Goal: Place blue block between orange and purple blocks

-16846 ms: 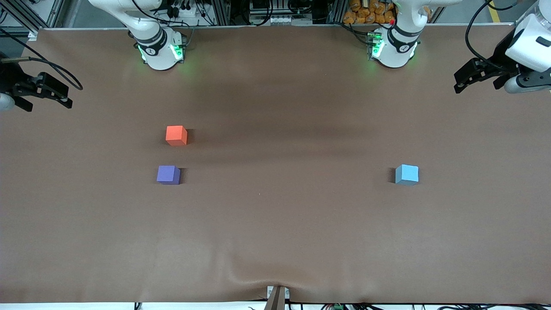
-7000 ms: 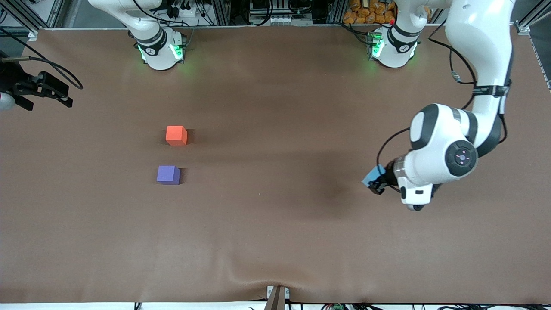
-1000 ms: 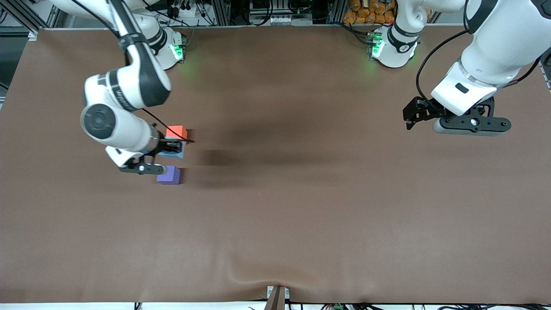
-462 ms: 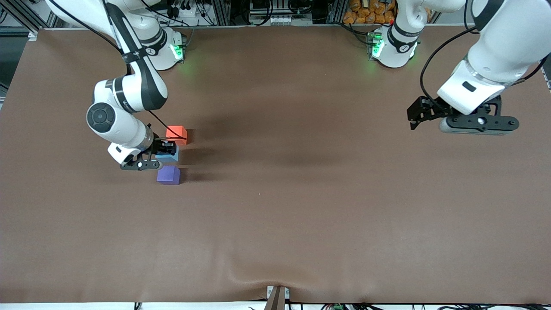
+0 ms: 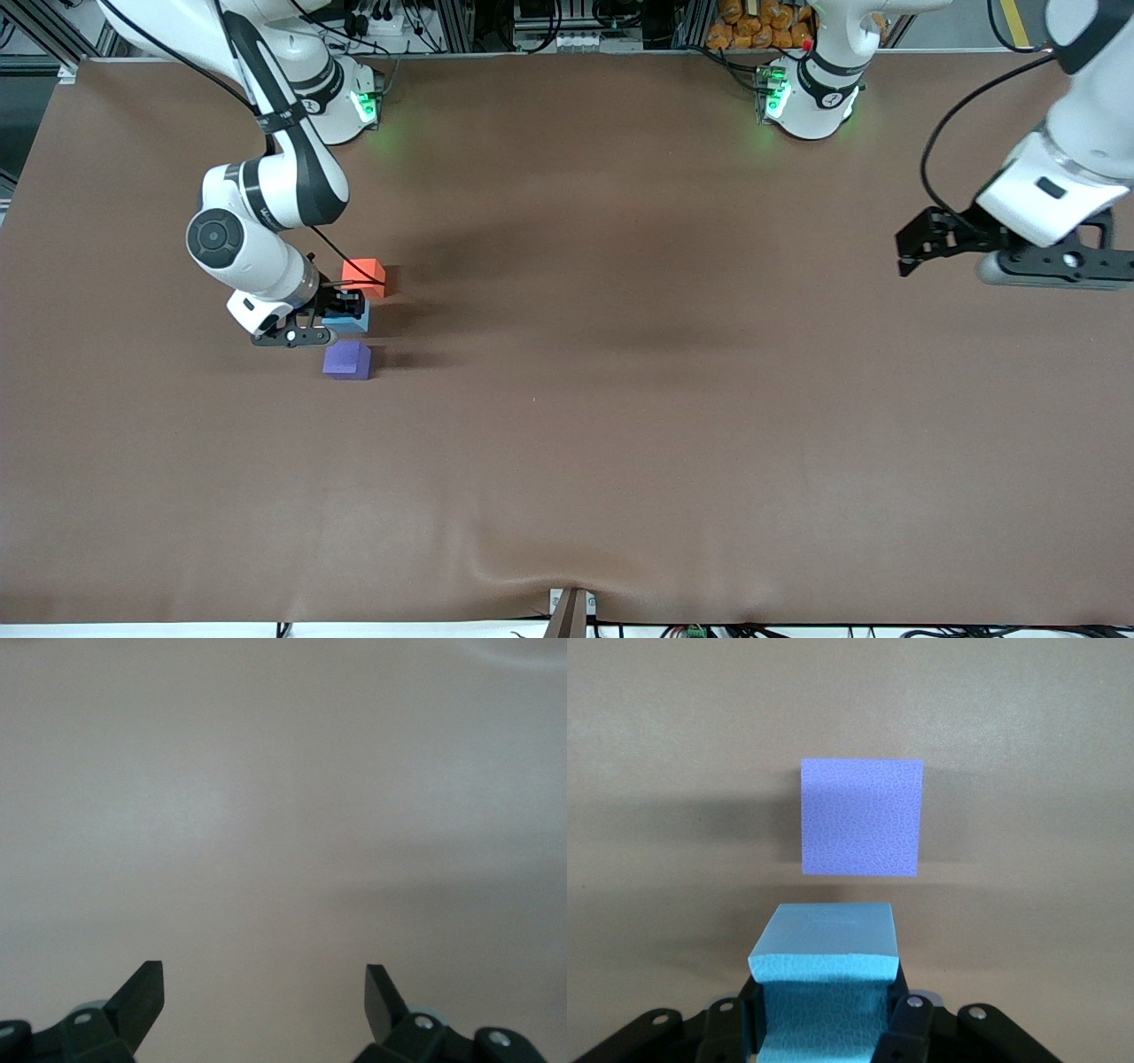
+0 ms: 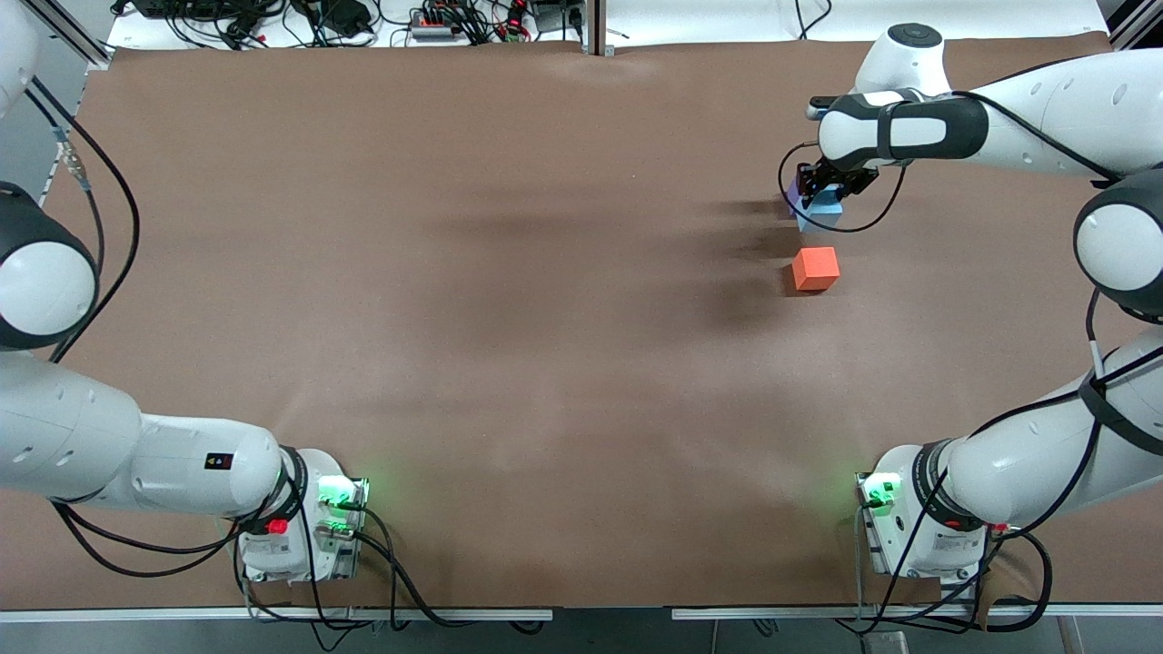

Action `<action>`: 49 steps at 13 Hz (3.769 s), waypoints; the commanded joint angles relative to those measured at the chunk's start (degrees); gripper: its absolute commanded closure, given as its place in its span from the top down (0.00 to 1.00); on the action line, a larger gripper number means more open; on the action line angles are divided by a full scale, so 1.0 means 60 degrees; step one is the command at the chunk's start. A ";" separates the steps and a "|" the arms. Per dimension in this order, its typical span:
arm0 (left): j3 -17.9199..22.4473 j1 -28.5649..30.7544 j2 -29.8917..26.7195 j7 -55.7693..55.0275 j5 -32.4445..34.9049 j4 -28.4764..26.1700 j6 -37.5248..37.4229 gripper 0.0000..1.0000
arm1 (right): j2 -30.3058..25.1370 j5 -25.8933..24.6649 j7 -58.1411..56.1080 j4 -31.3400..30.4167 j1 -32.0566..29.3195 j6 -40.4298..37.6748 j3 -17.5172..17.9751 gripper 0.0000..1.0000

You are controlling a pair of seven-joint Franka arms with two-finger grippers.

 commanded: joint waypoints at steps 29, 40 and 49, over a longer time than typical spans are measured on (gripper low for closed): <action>0.0056 0.0122 -0.0952 0.0440 0.0015 0.0125 -0.2077 1.00 | 0.0471 -0.0391 -0.1908 0.9444 -0.2135 -1.0005 0.0119 1.00; 0.0056 0.0107 -0.1216 -0.0454 -0.0088 -0.0095 -0.2195 1.00 | -0.3016 -0.0376 -0.2171 0.5273 -0.2736 -0.6932 0.0075 1.00; 0.0071 0.0136 -0.1012 -0.0278 -0.0249 0.0183 -0.2165 1.00 | -0.2503 -0.0317 -0.2070 0.6489 -0.1668 -0.7401 -0.0833 1.00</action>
